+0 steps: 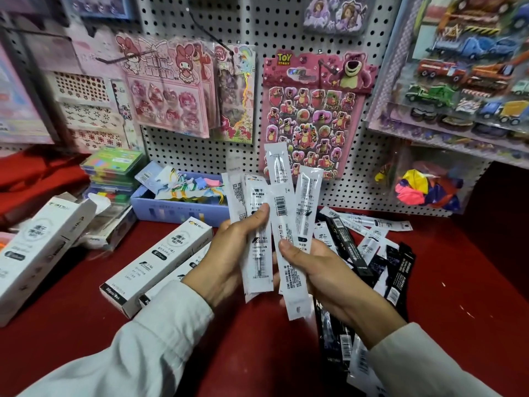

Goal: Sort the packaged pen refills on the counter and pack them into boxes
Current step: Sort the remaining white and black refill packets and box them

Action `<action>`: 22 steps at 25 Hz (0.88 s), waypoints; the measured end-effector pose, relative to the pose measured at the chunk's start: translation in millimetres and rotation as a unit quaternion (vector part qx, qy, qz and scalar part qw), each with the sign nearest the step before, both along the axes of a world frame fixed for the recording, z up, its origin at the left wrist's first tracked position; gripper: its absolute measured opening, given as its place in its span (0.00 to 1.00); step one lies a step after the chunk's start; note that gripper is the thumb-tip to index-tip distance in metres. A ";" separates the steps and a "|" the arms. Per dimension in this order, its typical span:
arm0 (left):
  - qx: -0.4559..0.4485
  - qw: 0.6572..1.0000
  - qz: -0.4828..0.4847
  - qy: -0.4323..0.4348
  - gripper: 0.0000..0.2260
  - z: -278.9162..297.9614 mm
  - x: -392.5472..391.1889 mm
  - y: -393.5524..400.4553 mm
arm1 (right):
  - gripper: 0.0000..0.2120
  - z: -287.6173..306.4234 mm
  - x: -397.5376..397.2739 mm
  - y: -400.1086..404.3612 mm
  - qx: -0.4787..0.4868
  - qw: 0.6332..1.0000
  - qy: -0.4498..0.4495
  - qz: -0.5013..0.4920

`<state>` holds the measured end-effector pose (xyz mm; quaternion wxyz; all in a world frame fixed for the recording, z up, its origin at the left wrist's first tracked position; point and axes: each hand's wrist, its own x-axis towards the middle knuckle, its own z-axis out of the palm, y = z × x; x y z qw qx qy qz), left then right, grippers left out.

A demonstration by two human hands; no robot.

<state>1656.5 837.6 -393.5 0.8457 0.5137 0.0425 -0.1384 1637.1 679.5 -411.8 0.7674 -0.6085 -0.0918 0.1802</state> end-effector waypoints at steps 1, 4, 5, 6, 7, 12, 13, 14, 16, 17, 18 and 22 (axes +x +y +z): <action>-0.007 0.999 -0.032 0.014 0.18 1.8 -0.1 2.2 | 0.09 1.8 -0.2 -1.9 -0.006 1.000 -0.001 0.002; -0.031 0.995 -0.087 0.023 0.21 3.1 0.2 6.7 | 0.14 1.9 -0.9 -5.6 -0.037 0.999 0.010 0.031; -0.028 0.996 -0.081 0.010 0.20 1.5 1.0 6.6 | 0.16 1.3 -1.6 -5.3 -0.046 0.998 0.017 0.046; -0.024 0.998 -0.063 -0.010 0.19 -0.1 1.8 5.9 | 0.18 0.9 -2.2 -4.2 -0.053 0.997 0.023 0.060; -0.019 0.999 -0.037 -0.032 0.17 -2.1 2.4 5.1 | 0.19 0.5 -2.9 -3.0 -0.057 0.996 0.032 0.068; 0.016 0.996 0.054 -0.074 0.14 -6.3 4.0 4.5 | 0.11 0.5 -3.2 -0.8 -0.064 0.997 0.021 0.028; 0.015 0.996 0.059 -0.070 0.14 -5.5 4.5 4.6 | 0.10 1.1 -2.2 -1.6 -0.061 0.998 0.007 0.003; 0.015 0.996 0.063 -0.064 0.15 -4.8 4.8 5.1 | 0.10 1.7 -0.8 -3.4 -0.053 0.998 -0.001 -0.029; 0.011 0.996 0.070 -0.052 0.15 -3.8 5.6 6.9 | 0.08 4.9 2.2 -8.7 -0.018 0.995 0.009 -0.098; 0.009 0.996 0.070 -0.049 0.14 -3.1 5.8 7.7 | 0.07 7.0 3.6 -12.0 0.001 0.992 0.018 -0.123; 0.010 0.996 0.071 -0.048 0.13 -2.9 6.1 8.3 | 0.07 8.2 4.6 -14.9 0.009 0.990 0.020 -0.136; 0.008 0.996 0.085 -0.038 0.12 -2.8 5.8 7.8 | 0.12 11.4 3.5 -16.9 -0.042 0.992 -0.016 -0.117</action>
